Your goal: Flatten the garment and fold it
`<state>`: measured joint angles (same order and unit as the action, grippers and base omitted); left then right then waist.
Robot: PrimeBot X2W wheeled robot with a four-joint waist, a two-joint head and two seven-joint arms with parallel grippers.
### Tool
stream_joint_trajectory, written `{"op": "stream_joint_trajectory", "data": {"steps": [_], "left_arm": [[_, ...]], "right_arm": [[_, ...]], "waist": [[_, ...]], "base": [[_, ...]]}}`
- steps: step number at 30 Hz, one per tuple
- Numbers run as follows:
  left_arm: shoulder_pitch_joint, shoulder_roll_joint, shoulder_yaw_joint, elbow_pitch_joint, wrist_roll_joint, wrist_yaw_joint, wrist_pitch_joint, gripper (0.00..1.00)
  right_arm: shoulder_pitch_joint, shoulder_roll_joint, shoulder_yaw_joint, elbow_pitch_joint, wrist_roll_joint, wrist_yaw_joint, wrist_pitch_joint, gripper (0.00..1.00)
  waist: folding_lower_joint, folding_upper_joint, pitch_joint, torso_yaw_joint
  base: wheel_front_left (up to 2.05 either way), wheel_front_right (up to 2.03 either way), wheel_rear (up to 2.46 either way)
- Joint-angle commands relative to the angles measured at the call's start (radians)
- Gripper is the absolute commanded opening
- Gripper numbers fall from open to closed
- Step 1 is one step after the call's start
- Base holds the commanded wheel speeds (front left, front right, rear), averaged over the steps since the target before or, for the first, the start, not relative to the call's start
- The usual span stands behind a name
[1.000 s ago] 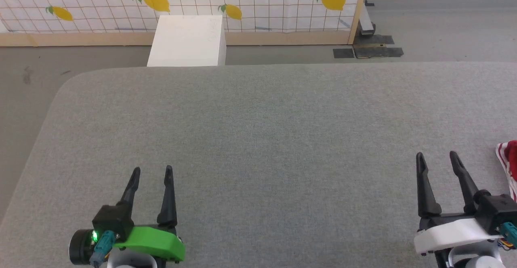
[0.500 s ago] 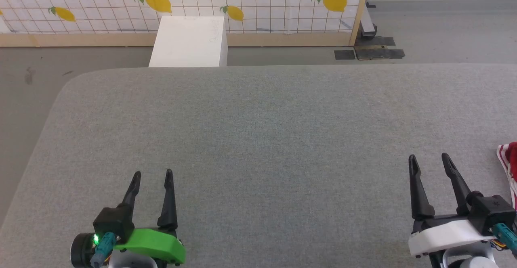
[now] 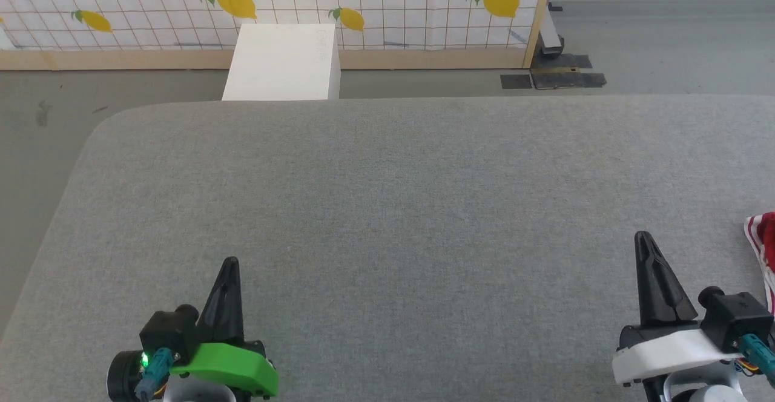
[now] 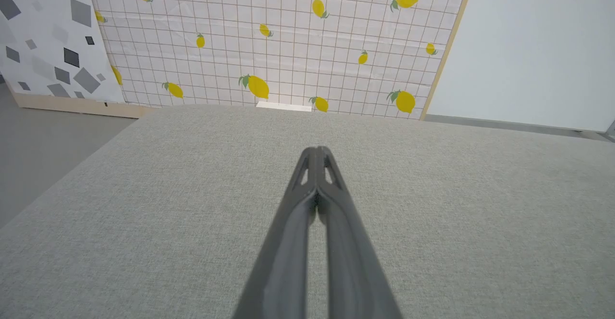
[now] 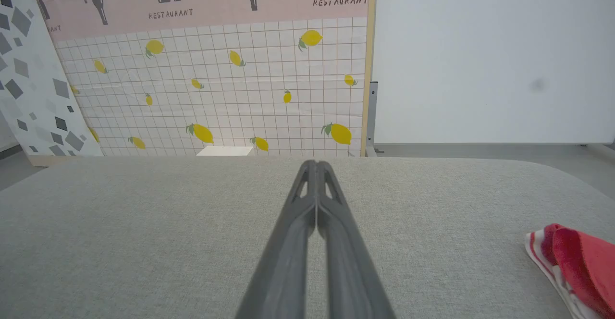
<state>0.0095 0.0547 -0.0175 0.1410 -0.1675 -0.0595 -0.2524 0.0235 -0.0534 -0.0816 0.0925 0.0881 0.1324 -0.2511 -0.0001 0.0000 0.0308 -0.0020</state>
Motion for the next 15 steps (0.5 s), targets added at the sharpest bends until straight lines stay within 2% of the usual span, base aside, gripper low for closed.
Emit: {"op": "stream_joint_trajectory", "data": {"steps": [1, 15], "left_arm": [[0.0, 0.0, 0.0, -0.005, 0.006, 0.002, 0.005, 0.0], [-0.001, -0.001, 0.002, -0.02, 0.024, 0.009, 0.034, 0.0]], "right_arm": [[-0.001, 0.0, 0.002, -0.003, -0.003, 0.0, 0.005, 0.0], [-0.004, 0.0, 0.011, -0.013, -0.013, 0.0, 0.034, 0.0]], "waist": [[0.0001, 0.0, 0.0, 0.0], [0.0001, 0.0, -0.004, 0.0]], "base": [[0.0, 0.0, 0.0], [0.0, 0.0, 0.0]]}}
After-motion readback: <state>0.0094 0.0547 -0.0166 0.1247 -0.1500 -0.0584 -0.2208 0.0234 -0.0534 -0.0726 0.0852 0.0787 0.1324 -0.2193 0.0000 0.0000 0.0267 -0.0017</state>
